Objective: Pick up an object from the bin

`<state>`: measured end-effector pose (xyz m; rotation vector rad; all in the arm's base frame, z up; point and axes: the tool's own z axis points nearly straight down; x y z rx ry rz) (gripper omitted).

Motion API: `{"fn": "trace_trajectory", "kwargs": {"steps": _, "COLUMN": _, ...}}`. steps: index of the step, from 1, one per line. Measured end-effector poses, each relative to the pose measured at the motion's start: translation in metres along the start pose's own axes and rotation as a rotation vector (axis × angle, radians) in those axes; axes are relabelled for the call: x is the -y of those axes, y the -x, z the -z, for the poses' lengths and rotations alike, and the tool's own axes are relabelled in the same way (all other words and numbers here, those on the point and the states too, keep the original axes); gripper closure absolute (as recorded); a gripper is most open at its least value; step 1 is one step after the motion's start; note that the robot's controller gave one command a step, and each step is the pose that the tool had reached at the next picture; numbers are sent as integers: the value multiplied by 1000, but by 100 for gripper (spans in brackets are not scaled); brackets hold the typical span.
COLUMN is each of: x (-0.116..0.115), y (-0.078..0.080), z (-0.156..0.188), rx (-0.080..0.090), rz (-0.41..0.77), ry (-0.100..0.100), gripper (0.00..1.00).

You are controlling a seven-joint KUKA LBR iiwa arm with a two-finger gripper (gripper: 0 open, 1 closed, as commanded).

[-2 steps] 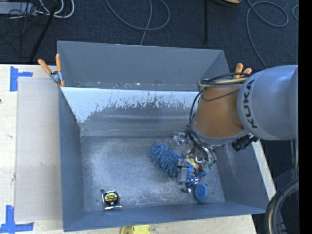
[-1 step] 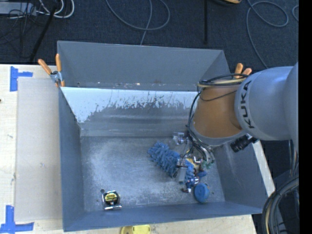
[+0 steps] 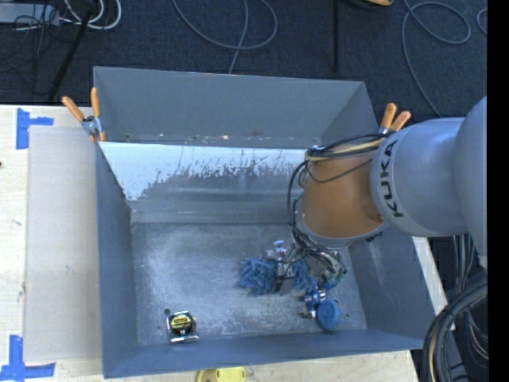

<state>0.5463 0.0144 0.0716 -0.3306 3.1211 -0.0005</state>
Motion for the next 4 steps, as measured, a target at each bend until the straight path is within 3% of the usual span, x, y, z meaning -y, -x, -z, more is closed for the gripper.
{"fn": "trace_trajectory", "kwargs": {"steps": 1, "x": 0, "y": 0, "z": 0, "rx": 0, "rz": -1, "ry": 0, "gripper": 100}}
{"fn": "trace_trajectory", "kwargs": {"steps": 2, "x": 20, "y": -7, "z": 103, "rx": -3, "rz": 28, "ry": 1, "gripper": 100}}
{"fn": "trace_trajectory", "kwargs": {"steps": 3, "x": 20, "y": -7, "z": 103, "rx": -3, "rz": 28, "ry": 2, "gripper": 100}}
{"fn": "trace_trajectory", "kwargs": {"steps": 4, "x": 9, "y": -24, "z": 139, "rx": -10, "rz": 39, "ry": 3, "gripper": 100}}
